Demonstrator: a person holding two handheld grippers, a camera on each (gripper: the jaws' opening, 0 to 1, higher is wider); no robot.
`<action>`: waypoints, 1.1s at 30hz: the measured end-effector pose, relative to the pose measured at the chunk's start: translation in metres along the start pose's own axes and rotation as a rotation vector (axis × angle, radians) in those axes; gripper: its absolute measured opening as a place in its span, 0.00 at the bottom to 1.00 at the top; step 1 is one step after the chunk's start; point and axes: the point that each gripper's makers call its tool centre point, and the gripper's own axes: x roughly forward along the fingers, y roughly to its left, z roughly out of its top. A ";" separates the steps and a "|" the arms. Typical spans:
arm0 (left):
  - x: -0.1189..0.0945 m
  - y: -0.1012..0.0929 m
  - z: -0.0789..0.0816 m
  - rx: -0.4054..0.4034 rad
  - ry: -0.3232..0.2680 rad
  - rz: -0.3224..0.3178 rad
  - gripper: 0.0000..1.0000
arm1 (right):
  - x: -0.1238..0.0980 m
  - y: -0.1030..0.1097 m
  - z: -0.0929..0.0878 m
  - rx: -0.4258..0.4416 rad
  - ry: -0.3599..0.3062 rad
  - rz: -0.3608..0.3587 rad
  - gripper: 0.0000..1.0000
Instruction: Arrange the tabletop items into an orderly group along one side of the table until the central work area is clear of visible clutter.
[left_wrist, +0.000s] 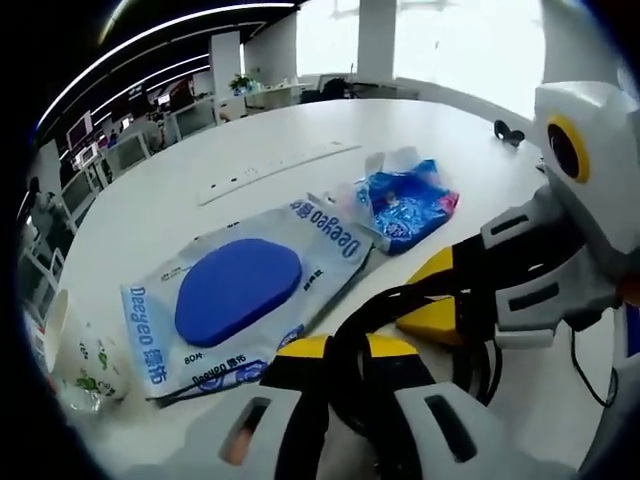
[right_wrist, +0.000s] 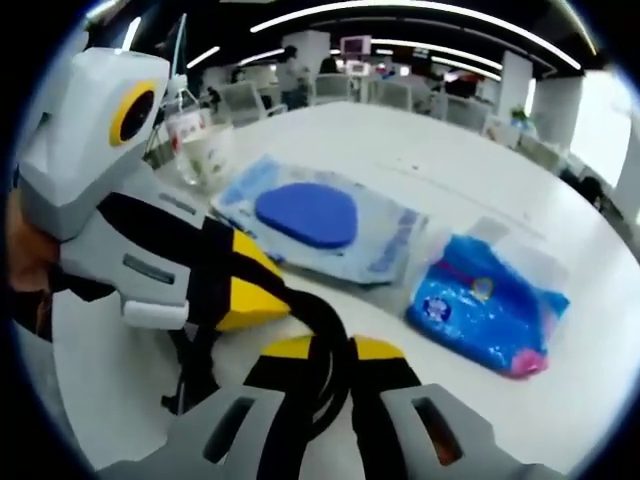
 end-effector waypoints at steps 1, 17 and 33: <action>0.000 0.000 0.000 0.003 0.001 0.001 0.11 | 0.000 0.000 0.000 -0.006 0.000 0.001 0.10; -0.012 0.001 0.011 -0.012 -0.039 -0.001 0.11 | -0.003 0.008 -0.001 -0.027 0.009 0.041 0.33; -0.030 0.009 0.006 -0.097 -0.080 0.049 0.13 | -0.021 0.001 0.006 0.052 -0.042 0.017 0.42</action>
